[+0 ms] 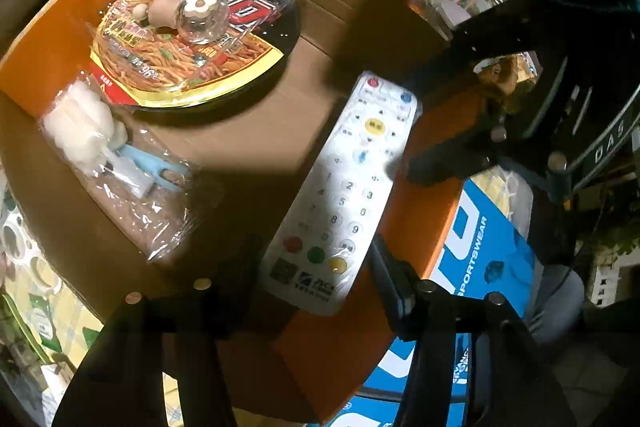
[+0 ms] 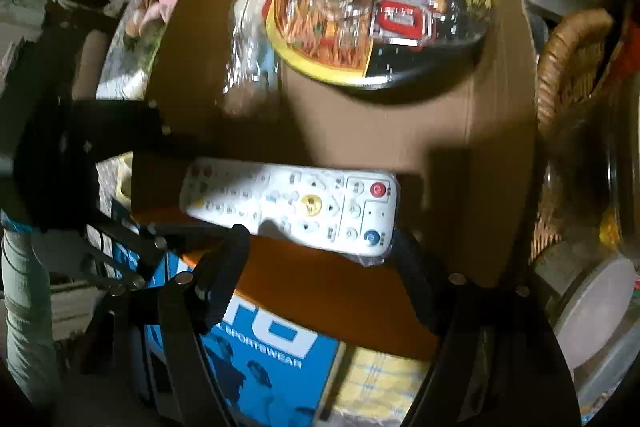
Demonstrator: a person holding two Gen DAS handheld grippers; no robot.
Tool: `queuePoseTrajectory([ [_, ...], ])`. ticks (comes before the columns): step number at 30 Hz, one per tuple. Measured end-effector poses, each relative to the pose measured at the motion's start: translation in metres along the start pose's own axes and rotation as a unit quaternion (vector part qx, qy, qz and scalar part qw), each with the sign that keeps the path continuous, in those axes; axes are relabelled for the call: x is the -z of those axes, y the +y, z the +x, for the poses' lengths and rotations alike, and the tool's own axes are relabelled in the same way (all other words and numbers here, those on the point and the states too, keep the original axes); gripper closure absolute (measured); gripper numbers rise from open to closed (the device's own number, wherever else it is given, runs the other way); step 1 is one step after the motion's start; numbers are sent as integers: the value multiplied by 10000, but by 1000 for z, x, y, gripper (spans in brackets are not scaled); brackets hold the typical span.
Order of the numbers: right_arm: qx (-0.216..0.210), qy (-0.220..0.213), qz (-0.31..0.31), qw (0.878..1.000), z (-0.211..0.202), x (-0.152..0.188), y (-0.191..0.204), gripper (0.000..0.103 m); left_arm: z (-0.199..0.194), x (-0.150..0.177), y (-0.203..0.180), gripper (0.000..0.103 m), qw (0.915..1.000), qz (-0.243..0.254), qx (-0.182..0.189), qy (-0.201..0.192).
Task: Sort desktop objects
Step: 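Carry the remote into the cardboard box and open the left gripper, then move the right gripper to the pink cloth and grasp it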
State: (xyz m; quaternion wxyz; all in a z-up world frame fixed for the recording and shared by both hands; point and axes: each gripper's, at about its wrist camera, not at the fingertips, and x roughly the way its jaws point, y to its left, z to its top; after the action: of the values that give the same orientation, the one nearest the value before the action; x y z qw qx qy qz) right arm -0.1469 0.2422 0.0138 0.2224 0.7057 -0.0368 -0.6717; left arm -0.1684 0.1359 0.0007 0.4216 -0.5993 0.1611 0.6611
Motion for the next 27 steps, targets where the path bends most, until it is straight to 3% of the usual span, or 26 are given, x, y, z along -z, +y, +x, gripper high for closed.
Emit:
queuePoseTrajectory([
  [1, 59, 53, -57, 10000, 1, 4, 1, 32, -1, 1, -1, 46, 10000, 31, -16, 18],
  [6, 378, -57, -244, 9990, -15, 8, 10, 33, -21, 3, -4, 22, 9997, 10, -227, -128],
  [11, 214, -567, -305, 9977, -38, -4, 16, 33, -60, 4, 0, 22, 9971, -285, -123, -694],
  [14, 263, -630, -348, 9971, -39, -10, 17, 33, -70, 4, 5, 22, 9957, -459, -17, -803],
  [16, 428, -747, -406, 9955, -43, -10, 19, 33, -68, 5, 8, 22, 9966, -484, -41, -669],
  [19, 217, -1008, -359, 9940, -56, 0, 14, 33, -49, -5, 12, 24, 9965, -792, -86, -241],
  [22, -19, -1334, -223, 9908, -73, 10, 10, 33, -40, -5, 6, 31, 9951, -944, -277, -106],
  [25, -82, -1585, -212, 9871, -91, 19, 6, 33, -51, -4, 8, 31, 9916, -1144, -469, -380],
  [27, -66, -1648, -227, 9860, -98, 20, 9, 32, -71, 6, 16, 20, 9855, -1445, -493, -739],
])
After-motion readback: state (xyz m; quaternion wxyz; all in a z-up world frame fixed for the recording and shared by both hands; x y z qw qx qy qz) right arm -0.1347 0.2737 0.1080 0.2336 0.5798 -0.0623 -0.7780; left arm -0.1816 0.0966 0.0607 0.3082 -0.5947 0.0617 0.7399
